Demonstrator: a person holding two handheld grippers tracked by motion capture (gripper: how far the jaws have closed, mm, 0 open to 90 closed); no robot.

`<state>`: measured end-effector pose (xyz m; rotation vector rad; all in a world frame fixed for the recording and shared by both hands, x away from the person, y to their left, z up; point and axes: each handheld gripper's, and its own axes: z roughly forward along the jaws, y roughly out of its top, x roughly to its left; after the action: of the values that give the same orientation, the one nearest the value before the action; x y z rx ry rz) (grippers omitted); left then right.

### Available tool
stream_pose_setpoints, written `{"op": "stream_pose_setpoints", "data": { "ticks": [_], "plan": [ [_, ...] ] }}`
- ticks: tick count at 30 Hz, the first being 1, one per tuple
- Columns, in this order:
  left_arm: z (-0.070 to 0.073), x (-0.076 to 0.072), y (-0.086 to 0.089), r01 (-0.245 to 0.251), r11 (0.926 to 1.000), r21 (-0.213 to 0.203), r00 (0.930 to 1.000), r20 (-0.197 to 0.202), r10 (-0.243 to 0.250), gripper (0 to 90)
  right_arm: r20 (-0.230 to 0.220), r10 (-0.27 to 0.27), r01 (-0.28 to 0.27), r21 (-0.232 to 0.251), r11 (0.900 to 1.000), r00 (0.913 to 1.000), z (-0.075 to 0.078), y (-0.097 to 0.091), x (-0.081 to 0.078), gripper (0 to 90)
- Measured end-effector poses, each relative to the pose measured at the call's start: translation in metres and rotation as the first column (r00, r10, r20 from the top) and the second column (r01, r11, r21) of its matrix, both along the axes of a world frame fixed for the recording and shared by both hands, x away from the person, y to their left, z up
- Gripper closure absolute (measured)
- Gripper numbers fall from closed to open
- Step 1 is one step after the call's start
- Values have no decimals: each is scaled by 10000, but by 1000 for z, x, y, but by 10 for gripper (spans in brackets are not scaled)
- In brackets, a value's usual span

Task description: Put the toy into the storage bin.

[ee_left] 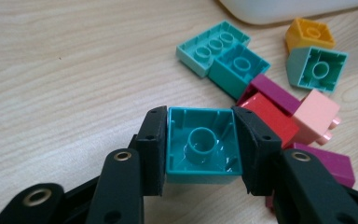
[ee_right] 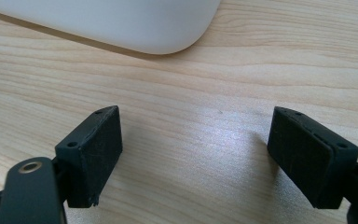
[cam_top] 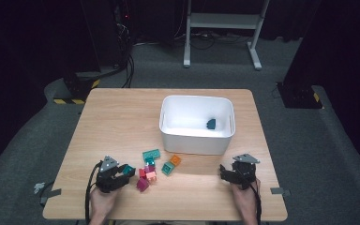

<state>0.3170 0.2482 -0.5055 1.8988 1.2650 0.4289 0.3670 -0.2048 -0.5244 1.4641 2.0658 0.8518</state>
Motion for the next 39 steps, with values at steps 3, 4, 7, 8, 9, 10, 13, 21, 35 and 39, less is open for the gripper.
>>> {"op": "stream_pose_setpoints", "data": {
  "ticks": [3,4,7,8,9,10,13,21,35,39],
  "plan": [
    [4,1,2,-80,9999,-139,10000,4,80,577,-1,3,-3,-2,10000,10000,0,0,0,176],
    [4,1,2,-80,9999,-139,10000,4,80,578,2,2,-2,-2,10000,10000,0,0,0,176],
    [9,1,3,34,9997,-234,10000,-6,-34,578,1,4,-4,-2,10000,10000,0,0,0,176],
    [10,1,3,59,9997,-238,10000,-1,-59,578,1,5,-5,-5,10000,10000,0,0,0,176],
    [10,1,3,59,9997,-238,10000,-1,-59,578,2,2,-2,-1,10000,10000,0,0,0,176],
    [12,1,3,152,9997,-172,9999,17,-152,578,2,2,-2,-1,10000,10000,0,0,0,176],
    [17,4,2,190,9995,-267,9998,78,-188,578,2,3,-3,-4,10000,10000,0,0,0,176],
    [31,14,-3,472,9987,-204,9988,157,-469,579,8,-20,20,-17,10000,10000,0,0,0,176],
    [58,26,-7,698,9957,-613,9975,153,-690,578,0,-39,39,-6,10000,10000,0,1,0,176],
    [67,31,-9,777,9958,-482,9967,267,-765,579,1,-38,38,-6,10000,10000,0,1,0,176]
  ]
}}
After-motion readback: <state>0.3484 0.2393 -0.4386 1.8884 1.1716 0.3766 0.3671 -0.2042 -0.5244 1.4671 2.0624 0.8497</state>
